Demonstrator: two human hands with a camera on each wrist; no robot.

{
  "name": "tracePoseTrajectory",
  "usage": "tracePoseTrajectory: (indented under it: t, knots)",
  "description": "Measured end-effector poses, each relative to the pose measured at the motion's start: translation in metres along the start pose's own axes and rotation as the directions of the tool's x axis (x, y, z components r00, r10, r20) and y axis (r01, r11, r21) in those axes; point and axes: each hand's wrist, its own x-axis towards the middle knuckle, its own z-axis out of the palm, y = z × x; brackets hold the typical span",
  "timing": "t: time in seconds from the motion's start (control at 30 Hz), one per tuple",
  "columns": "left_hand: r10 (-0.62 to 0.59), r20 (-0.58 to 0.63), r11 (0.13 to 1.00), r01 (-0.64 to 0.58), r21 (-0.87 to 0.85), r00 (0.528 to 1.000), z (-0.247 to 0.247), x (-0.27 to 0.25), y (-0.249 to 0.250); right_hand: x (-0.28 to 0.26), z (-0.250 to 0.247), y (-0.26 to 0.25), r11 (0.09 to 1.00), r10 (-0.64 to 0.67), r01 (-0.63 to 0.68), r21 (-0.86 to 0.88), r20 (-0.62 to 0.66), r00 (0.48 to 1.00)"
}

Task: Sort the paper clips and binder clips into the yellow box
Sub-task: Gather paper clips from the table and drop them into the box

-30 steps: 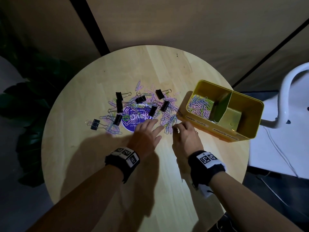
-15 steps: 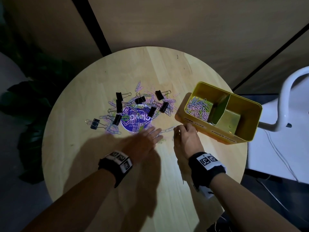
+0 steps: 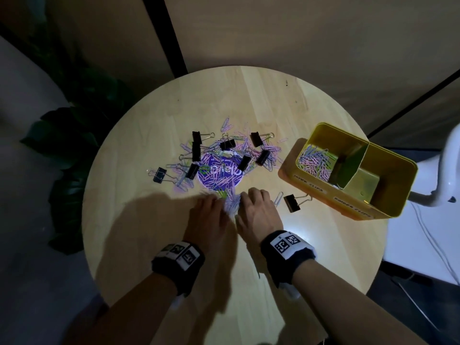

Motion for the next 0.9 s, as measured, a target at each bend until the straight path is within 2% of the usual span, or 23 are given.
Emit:
tracePoseTrajectory:
  t: [0.13, 0.27, 0.43, 0.53, 0.63, 0.73, 0.83, 0.9]
  knots:
    - [-0.103, 0.061, 0.984, 0.111, -0.139, 0.993, -0.001, 0.007, -0.005, 0.006, -0.002, -0.005, 0.994, 0.010, -0.010, 0.108, 0.005, 1.000]
    - [-0.037, 0.080, 0.979, 0.052, -0.197, 0.996, 0.000, 0.012, -0.004, 0.013, 0.007, -0.014, 0.984, 0.021, -0.023, 0.177, 0.014, 1.000]
    - [-0.037, 0.062, 0.939, 0.056, -0.341, 0.997, -0.007, 0.012, -0.010, 0.015, -0.001, -0.006, 0.953, 0.052, -0.049, 0.298, -0.001, 0.999]
    - [-0.098, 0.058, 0.820, 0.113, -0.560, 0.994, -0.015, 0.010, -0.016, 0.014, -0.004, 0.008, 0.935, 0.040, -0.023, 0.355, -0.040, 0.998]
    - [-0.159, 0.024, 0.752, 0.137, -0.645, 0.987, -0.019, 0.013, -0.023, 0.010, -0.011, 0.023, 0.887, 0.118, -0.071, 0.456, -0.075, 0.990]
    - [-0.172, 0.043, 0.656, 0.147, -0.741, 0.984, -0.028, 0.018, -0.025, 0.006, -0.017, 0.033, 0.823, 0.171, -0.096, 0.561, -0.084, 0.982]
    - [-0.125, 0.015, 0.595, 0.088, -0.799, 0.992, -0.043, 0.022, -0.024, 0.001, -0.025, 0.036, 0.731, 0.178, -0.024, 0.682, -0.156, 0.972]
    - [-0.130, 0.059, 0.525, 0.119, -0.843, 0.990, -0.058, 0.025, -0.022, -0.003, -0.034, 0.038, 0.675, 0.178, 0.033, 0.737, -0.206, 0.962]
